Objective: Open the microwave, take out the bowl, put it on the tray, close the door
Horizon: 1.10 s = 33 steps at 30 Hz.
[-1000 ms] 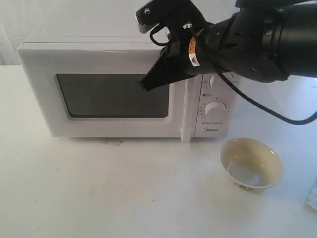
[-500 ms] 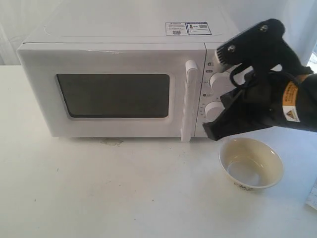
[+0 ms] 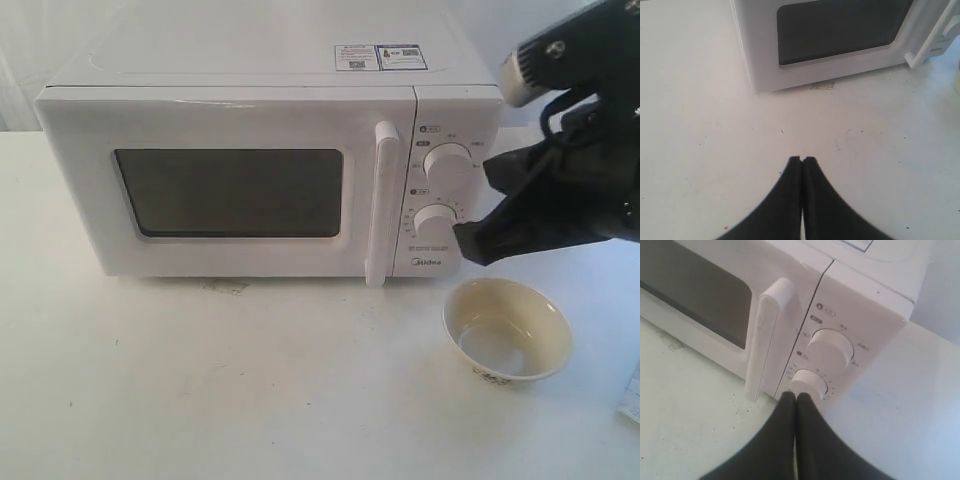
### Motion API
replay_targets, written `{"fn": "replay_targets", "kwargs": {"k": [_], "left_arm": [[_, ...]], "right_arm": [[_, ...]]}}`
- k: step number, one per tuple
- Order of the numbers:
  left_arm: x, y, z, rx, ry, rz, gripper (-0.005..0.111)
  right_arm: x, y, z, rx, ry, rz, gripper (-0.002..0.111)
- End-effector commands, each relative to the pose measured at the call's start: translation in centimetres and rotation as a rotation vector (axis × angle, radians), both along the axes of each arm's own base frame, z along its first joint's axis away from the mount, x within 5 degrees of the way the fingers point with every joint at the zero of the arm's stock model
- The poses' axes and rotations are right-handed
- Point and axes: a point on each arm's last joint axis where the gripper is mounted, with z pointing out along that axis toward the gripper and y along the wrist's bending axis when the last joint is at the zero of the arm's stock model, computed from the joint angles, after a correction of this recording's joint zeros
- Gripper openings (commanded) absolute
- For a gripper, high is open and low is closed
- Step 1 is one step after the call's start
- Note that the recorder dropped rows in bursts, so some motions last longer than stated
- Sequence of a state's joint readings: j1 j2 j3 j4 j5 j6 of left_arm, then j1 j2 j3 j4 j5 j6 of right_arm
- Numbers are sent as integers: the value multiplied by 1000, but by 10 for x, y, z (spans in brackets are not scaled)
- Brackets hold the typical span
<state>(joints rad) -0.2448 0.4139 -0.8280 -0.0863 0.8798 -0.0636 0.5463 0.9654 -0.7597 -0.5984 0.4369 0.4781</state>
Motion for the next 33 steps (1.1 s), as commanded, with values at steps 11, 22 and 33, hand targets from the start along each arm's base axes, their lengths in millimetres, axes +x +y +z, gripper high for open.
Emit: {"fn": "replay_targets", "kwargs": {"k": [11, 22, 33], "left_arm": [[-2, 0, 0, -9, 3, -8, 0], [-2, 0, 0, -9, 3, -8, 0], [-2, 0, 0, -9, 3, -8, 0]], "right_arm": [[-70, -41, 6, 148, -365, 71, 0], [-85, -56, -54, 129, -372, 10, 0], [-85, -56, -59, 29, -373, 41, 0]]}}
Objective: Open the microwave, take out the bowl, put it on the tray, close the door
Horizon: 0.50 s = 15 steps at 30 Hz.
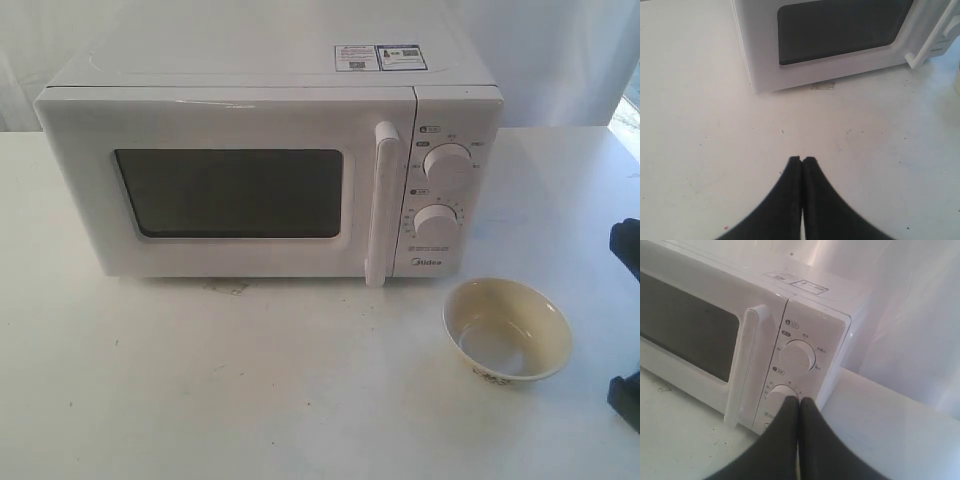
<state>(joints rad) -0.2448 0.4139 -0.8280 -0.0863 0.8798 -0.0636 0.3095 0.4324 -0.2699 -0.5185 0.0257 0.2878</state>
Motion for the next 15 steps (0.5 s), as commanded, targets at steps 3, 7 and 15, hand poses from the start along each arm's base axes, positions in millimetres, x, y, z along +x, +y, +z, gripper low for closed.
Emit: {"fn": "replay_targets", "kwargs": {"k": [3, 7, 15], "left_arm": [[-2, 0, 0, -9, 3, -8, 0], [-2, 0, 0, -10, 1, -8, 0], [-2, 0, 0, -10, 1, -8, 0]], "right_arm": [[0, 0, -1, -42, -4, 7, 0], [0, 0, -1, -39, -3, 7, 0], [0, 0, -10, 44, 44, -4, 0]]}}
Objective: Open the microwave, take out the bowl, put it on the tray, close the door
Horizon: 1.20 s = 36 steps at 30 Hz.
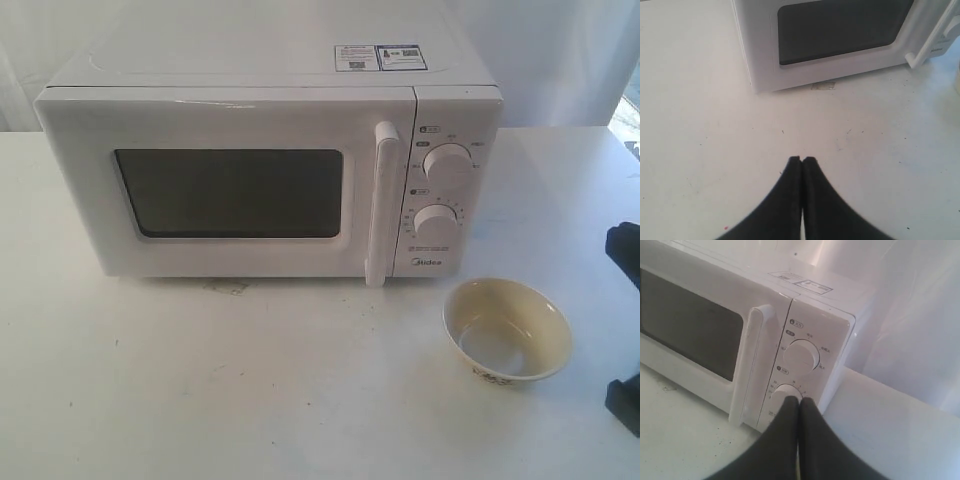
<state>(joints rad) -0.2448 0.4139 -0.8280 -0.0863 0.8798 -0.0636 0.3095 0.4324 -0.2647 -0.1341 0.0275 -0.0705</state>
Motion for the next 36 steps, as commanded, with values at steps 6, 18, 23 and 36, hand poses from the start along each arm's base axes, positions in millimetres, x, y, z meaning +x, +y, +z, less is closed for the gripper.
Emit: {"fn": "replay_targets", "kwargs": {"k": [6, 18, 23, 36], "left_arm": [[-2, 0, 0, -10, 1, -8, 0], [-2, 0, 0, -10, 1, -8, 0], [-2, 0, 0, -10, 1, -8, 0], [-2, 0, 0, -10, 0, -8, 0]], "right_arm": [[-1, -1, -21, 30, 65, -12, 0], [-23, -24, -29, 61, -73, -224, 0], [-34, -32, -56, 66, -101, -320, 0], [-44, -34, -86, 147, 167, -392, 0]]}}
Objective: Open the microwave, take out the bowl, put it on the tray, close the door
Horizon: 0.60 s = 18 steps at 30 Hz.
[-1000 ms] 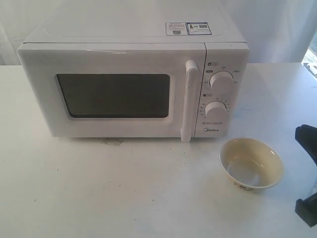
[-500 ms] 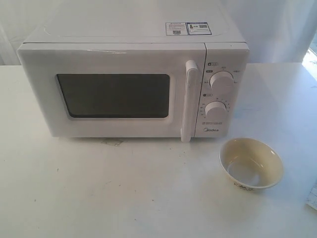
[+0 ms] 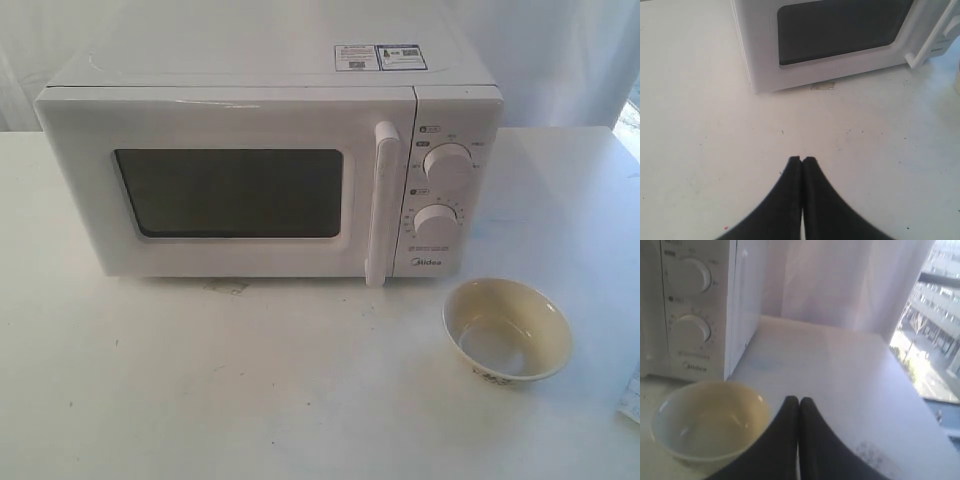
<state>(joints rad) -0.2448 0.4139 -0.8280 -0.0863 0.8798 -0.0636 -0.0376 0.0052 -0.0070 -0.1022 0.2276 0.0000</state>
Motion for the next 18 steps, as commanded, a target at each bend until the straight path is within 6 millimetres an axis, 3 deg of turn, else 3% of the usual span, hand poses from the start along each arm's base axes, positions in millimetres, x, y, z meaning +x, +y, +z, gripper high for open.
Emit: {"fn": "replay_targets", "kwargs": {"k": [1, 18], "left_arm": [[-2, 0, 0, -10, 0, -8, 0], [-2, 0, 0, -10, 0, -8, 0]], "right_arm": [[-2, 1, -13, 71, 115, -10, 0], [-2, 1, -12, 66, 107, -7, 0]]}}
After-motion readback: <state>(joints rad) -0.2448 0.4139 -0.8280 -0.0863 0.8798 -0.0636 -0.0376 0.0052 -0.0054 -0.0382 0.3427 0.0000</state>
